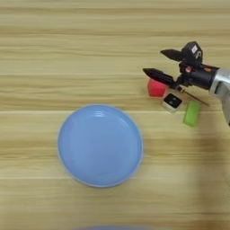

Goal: Move the objects on the table

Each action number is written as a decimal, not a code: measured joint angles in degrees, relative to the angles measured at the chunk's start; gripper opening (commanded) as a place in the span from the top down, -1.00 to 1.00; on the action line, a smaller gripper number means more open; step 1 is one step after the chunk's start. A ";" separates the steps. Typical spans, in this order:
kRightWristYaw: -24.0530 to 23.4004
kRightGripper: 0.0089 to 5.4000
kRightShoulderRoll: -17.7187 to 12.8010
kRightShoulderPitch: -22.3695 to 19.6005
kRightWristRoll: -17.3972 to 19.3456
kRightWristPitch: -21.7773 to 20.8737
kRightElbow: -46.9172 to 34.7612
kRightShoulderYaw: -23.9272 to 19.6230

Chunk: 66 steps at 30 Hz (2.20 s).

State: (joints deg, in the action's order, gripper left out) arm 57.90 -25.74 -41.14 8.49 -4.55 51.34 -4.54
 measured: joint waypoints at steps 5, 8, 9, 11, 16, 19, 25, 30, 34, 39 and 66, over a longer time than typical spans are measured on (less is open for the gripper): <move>-3.62 -0.99 0.87 -0.84 -3.29 -2.56 4.47 1.16; -5.01 -0.99 0.95 -1.38 -4.65 -3.61 6.17 1.44; -5.16 -0.99 0.97 -1.54 -4.85 -3.80 6.60 1.46; -6.17 -0.99 1.09 -1.78 -5.36 -4.24 7.56 1.64; -8.90 -0.99 1.48 -2.36 -7.83 -5.95 10.10 2.52; -10.58 -0.99 1.68 -2.85 -9.30 -6.82 11.78 2.99; -11.30 -0.99 1.97 -2.98 -10.20 -7.32 13.55 3.29; -12.57 -0.99 2.12 -3.33 -11.32 -7.34 15.93 3.87; -13.79 -0.99 2.24 -3.55 -11.84 -7.29 18.48 4.05; -14.16 -0.79 2.31 -3.61 -12.79 -7.29 19.99 4.15; -8.99 -0.20 3.46 -4.00 -11.18 -8.59 13.86 3.25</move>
State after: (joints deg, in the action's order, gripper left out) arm 48.91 -22.28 -45.14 -2.69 -13.14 65.20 -1.29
